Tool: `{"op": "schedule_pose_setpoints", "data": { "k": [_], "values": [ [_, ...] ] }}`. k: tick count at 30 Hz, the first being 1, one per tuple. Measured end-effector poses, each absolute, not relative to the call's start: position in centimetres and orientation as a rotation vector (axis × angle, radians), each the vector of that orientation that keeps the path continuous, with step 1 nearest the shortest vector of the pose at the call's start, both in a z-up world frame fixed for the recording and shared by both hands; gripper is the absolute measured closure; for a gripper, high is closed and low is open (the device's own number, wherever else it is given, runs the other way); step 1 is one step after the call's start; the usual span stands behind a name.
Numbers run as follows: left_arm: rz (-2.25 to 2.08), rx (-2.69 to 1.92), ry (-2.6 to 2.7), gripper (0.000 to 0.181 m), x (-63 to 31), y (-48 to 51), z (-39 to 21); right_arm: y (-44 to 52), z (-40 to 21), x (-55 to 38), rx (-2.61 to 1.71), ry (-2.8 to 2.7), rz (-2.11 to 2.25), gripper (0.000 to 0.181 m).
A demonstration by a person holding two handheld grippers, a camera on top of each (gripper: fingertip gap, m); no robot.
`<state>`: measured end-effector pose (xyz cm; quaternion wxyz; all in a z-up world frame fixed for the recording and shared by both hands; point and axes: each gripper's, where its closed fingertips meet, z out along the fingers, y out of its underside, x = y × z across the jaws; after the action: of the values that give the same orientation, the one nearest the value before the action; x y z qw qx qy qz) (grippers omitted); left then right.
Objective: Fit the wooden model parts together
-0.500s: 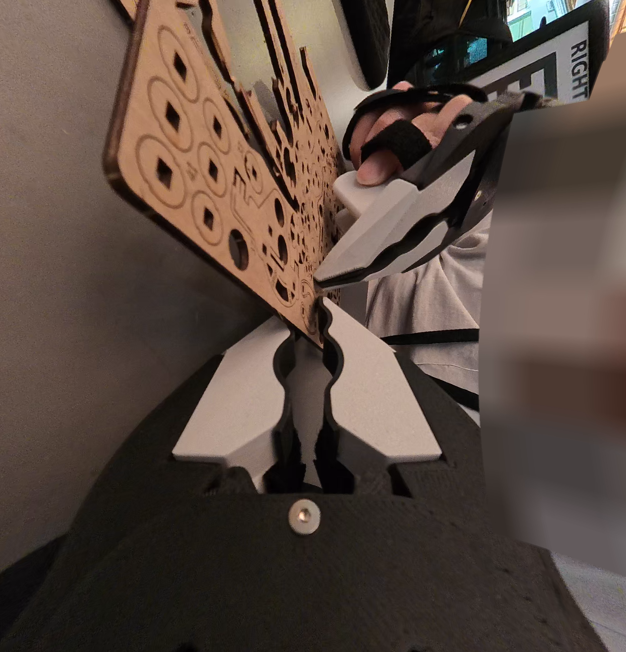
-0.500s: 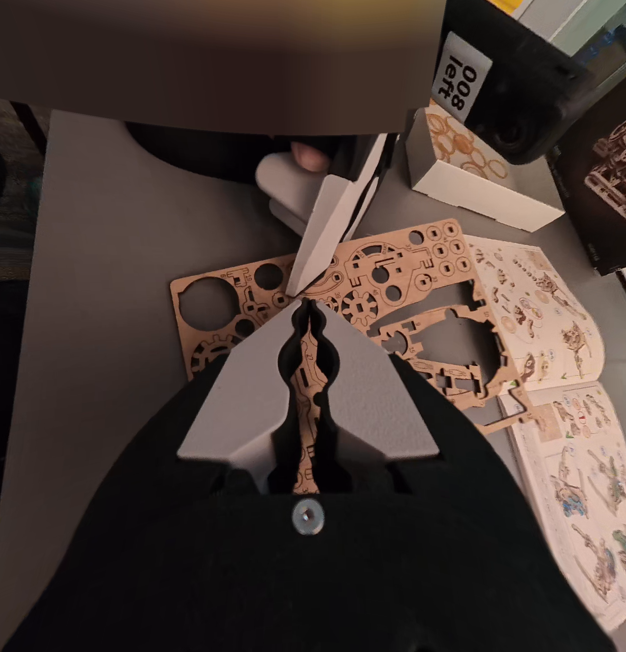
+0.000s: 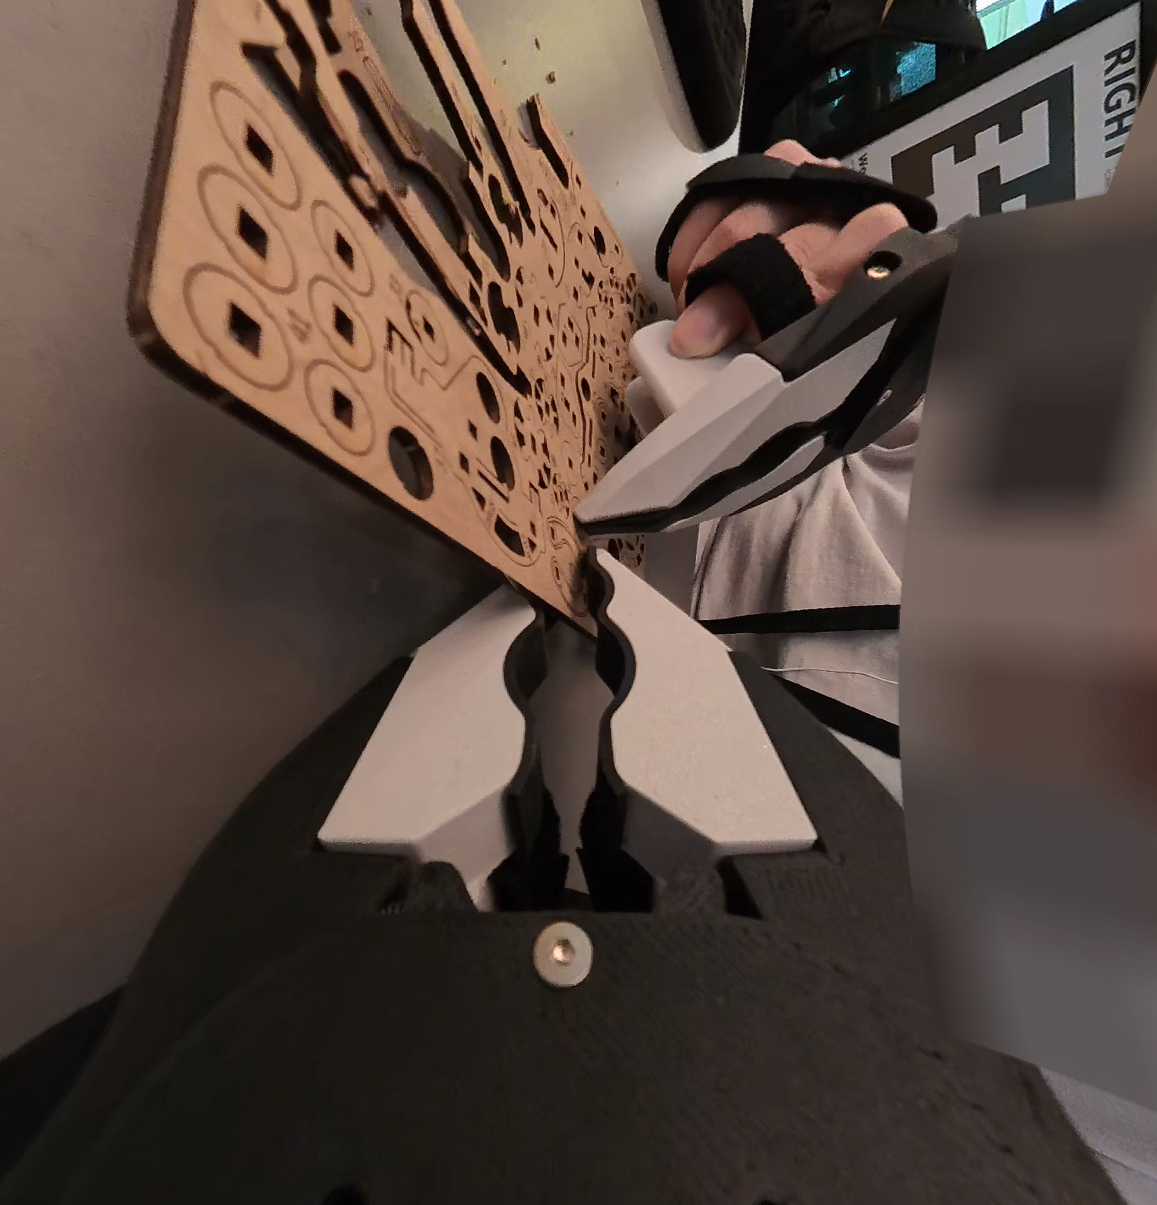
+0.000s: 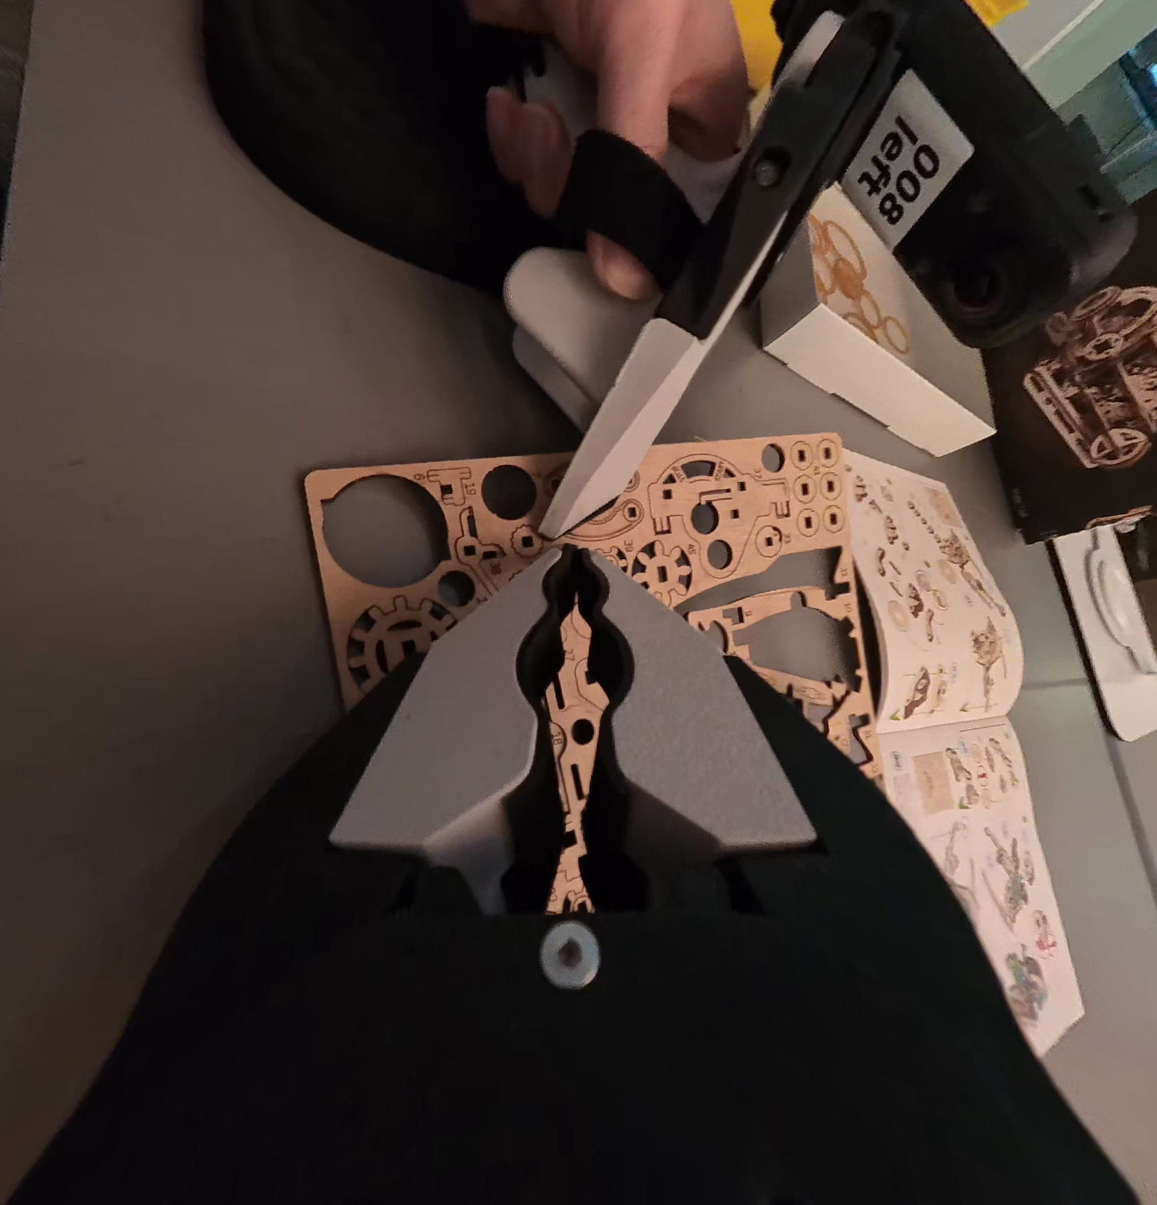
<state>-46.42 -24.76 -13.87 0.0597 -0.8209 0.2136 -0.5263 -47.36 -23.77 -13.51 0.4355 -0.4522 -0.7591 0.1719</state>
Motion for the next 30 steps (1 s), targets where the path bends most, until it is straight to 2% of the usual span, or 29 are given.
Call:
{"op": "schedule_pose_setpoints", "data": {
  "k": [8,14,21,30],
  "values": [
    [-1.635,-2.475,0.653,0.176,-46.3,-25.0,-13.6,-23.9,-13.3,-47.2,-1.094,-1.876,0.427,0.181],
    [-1.688,-2.450,0.652,0.177,-46.2,-25.1,-13.1,-23.3,-10.4,-46.8,-1.109,-1.705,0.611,0.181],
    [-1.587,-2.459,0.678,0.171,-46.1,-25.0,-13.4,-24.8,-12.0,-45.4,-1.189,-1.761,0.700,0.180],
    [-1.525,-2.444,0.668,0.172,-45.0,-25.0,-12.8,-25.1,-10.8,-42.9,-1.302,-1.626,0.765,0.156]
  ]
}}
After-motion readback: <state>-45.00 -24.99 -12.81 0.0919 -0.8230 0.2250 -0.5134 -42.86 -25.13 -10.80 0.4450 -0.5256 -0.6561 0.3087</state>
